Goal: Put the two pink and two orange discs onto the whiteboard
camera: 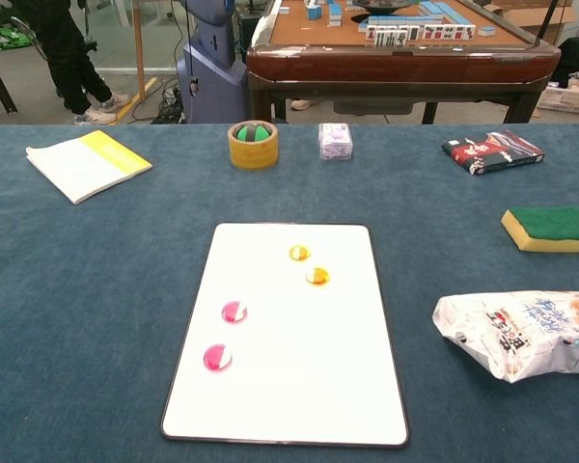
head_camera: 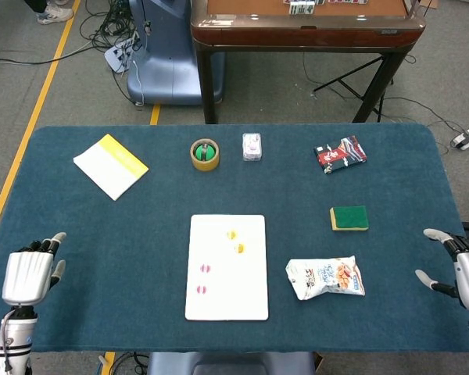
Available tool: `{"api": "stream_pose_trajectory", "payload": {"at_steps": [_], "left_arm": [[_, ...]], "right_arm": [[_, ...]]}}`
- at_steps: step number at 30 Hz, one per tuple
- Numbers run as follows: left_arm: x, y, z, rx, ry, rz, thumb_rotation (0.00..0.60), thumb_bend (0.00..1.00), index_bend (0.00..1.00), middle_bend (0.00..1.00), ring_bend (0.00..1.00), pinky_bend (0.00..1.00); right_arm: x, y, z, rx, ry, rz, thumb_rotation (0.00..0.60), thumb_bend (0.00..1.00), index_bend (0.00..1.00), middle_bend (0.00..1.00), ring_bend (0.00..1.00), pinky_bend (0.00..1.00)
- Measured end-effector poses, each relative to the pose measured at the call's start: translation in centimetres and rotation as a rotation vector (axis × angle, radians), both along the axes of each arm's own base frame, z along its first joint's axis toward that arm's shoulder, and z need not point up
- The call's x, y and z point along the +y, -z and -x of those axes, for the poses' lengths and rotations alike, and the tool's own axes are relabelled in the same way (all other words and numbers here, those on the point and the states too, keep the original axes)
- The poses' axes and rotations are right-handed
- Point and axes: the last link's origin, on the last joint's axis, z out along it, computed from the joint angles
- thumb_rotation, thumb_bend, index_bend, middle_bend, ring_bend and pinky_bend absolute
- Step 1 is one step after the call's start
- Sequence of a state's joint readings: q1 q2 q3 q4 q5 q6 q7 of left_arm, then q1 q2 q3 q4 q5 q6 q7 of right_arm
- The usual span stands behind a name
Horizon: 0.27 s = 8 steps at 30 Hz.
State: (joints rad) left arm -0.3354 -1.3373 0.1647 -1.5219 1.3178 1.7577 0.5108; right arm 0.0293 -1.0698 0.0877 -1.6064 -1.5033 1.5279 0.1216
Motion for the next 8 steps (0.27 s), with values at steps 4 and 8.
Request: {"api": "stream_pose_trajectory", "payload": {"at_steps": [4, 8], "left_arm": [[-0.58, -0.38, 0.79, -0.022, -0.008, -0.027, 0.600, 0.31, 0.39, 0.52, 0.51, 0.72], [-0.91, -0.67, 1.04, -0.024, 0.021, -0.046, 0.600, 0.31, 0.40, 0.52, 0.51, 0.72]], "right_arm": [[-0.20, 0.23, 0.06, 0.007, 0.009, -0.013, 0.600, 0.00, 0.28, 0.35, 0.33, 0.40], [-0.39, 0.27, 0.15, 0.009, 0.016, -0.019, 0.600, 0.00, 0.28, 0.35, 0.33, 0.40]]}}
